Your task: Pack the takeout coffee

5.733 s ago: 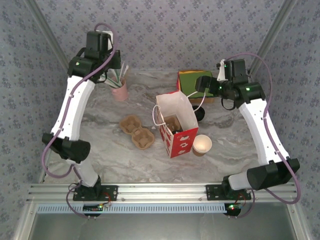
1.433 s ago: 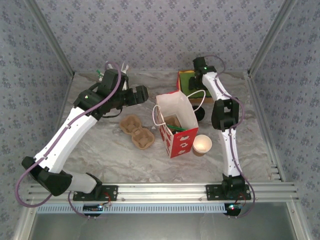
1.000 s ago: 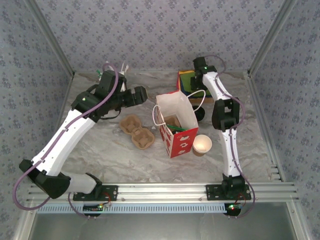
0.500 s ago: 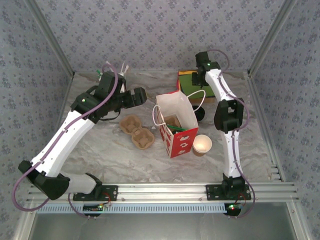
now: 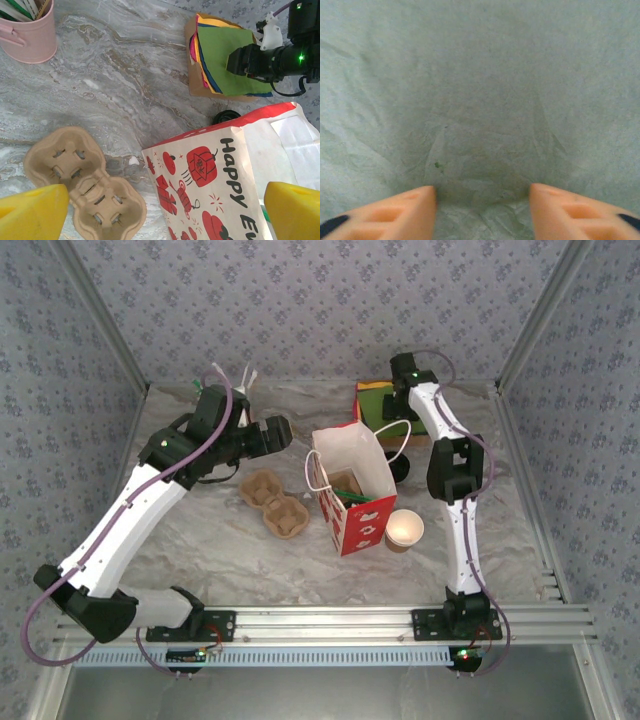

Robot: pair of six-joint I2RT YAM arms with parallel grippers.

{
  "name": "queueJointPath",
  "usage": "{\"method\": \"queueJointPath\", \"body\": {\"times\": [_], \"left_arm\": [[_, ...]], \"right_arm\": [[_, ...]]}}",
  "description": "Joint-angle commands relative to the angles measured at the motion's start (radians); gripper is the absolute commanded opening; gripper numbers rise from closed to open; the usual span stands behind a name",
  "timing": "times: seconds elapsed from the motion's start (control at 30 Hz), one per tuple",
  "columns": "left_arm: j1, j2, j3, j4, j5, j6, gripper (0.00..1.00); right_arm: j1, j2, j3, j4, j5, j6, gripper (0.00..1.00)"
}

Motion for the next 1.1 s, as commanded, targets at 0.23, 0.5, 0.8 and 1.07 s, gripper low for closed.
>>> {"method": "queueJointPath", "body": {"times": [0.23,0.5,0.8,1.07], "left_arm": [[0.0,-0.014,0.015,0.006,0.023,0.0,1.0],[0.0,-0.013,0.01,0.01,0.028,0.0,1.0],[-0.001,-0.01,0.007,0.017,0.033,0.001,1.0],[-0.001,-0.004,0.01,0.016,0.042,0.008,1.0]], "right_arm": [[-0.003,-0.015,0.002,-0.02,-0.01,-0.007,0.17],[-0.004,-0.064,0.003,-0.021,-0.004,0.0,0.0],[-0.003,-0.122,0.0,-0.022,0.003,0.004,0.01],[-0.002,-0.079,0.004,-0.016,-0.01,-0.012,0.56]]}}
